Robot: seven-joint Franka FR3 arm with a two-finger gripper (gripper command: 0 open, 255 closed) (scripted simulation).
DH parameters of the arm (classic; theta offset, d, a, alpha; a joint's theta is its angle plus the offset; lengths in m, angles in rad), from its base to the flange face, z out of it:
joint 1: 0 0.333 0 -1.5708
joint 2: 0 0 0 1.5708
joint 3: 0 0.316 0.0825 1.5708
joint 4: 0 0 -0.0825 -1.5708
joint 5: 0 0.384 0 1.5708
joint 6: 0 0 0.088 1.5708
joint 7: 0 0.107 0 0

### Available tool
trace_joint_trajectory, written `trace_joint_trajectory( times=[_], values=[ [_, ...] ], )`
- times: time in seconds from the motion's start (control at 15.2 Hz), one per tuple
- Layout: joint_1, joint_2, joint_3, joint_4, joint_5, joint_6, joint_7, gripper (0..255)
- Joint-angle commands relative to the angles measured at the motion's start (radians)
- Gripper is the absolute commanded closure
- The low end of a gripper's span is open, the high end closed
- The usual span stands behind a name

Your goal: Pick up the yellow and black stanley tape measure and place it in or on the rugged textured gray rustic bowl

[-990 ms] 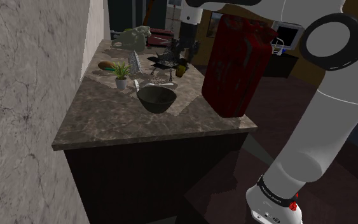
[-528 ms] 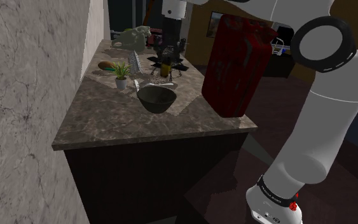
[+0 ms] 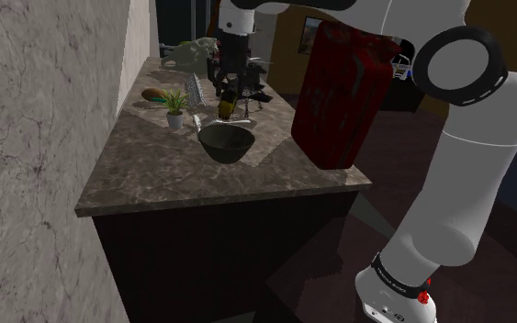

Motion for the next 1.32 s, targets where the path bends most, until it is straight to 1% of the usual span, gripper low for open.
trace_joint_trajectory(
  times=[0.0, 0.73, 1.25],
  values=[
    [-0.001, -0.008, 0.000, -0.037, 0.001, 0.030, -0.001, 255],
    [-0.004, -0.026, -0.002, -0.217, 0.003, 0.192, -0.005, 255],
    [-0.004, -0.026, -0.002, -0.217, 0.003, 0.192, -0.005, 255]
  ],
)
